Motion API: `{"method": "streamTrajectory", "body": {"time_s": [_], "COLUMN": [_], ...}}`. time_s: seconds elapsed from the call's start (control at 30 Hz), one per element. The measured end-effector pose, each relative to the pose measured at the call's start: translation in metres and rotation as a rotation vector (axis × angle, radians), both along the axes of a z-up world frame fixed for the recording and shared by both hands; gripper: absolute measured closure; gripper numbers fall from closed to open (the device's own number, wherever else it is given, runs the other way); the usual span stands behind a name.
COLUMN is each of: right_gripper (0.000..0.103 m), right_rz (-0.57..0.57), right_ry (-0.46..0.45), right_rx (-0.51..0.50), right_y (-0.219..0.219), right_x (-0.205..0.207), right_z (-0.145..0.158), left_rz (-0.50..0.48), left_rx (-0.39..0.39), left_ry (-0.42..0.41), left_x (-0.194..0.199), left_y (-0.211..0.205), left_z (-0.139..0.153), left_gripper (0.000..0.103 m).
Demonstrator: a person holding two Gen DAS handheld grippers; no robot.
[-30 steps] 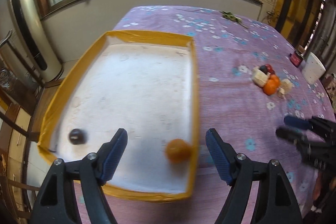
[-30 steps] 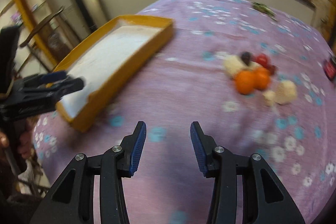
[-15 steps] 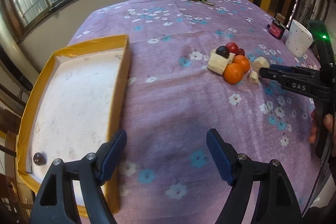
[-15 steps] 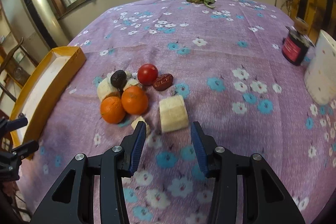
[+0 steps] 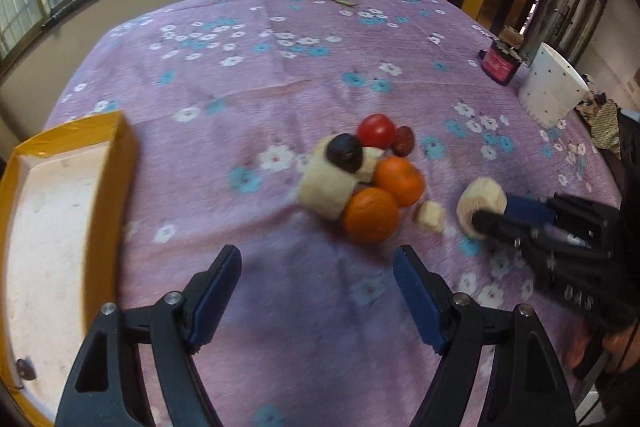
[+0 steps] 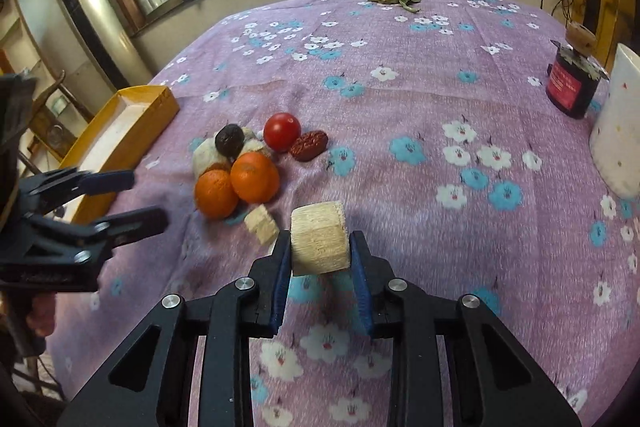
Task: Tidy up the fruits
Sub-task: 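Grasp a white cube with the right tool while the left tool grasps an orange, then carry the white cube and orange over the tray and release both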
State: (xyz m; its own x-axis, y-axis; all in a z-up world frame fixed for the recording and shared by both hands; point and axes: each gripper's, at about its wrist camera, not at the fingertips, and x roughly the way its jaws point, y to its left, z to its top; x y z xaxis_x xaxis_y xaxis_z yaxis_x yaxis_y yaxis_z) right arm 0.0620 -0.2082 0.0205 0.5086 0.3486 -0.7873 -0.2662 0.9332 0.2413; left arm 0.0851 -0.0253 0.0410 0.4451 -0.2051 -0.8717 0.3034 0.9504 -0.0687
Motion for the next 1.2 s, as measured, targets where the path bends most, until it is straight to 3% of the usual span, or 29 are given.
{"method": "streamTrajectory", "body": {"time_s": [0.1, 0.2, 0.3, 0.87, 1.1, 1.2], "right_gripper": [0.075, 0.075, 0.075, 0.073, 0.07, 0.075], "right_rz": [0.0, -0.004, -0.005, -0.019, -0.021, -0.011], "right_ry": [0.002, 0.004, 0.001, 0.011, -0.01, -0.04], "right_rx": [0.01, 0.019, 0.018, -0.027, -0.154, -0.198], "right_y": [-0.003, -0.005, -0.005, 0.007, 0.025, 0.03], "right_x": [-0.004, -0.004, -0.004, -0.019, -0.016, -0.019], "right_z": [0.0, 0.001, 0.0, 0.001, -0.01, -0.01], "left_rz": [-0.018, -0.013, -0.011, 0.035, 0.027, 0.015], "left_rx": [-0.015, -0.024, -0.086, -0.137, -0.141, -0.131], "left_ry": [0.008, 0.006, 0.05, 0.073, 0.067, 0.037], "left_x": [0.008, 0.017, 0.02, -0.024, -0.03, -0.029], "left_y": [-0.015, -0.022, -0.019, 0.032, 0.037, 0.034], "left_z": [-0.007, -0.013, -0.021, -0.02, -0.021, -0.022], "left_gripper": [0.024, 0.047, 0.066, 0.065, 0.065, 0.065]}}
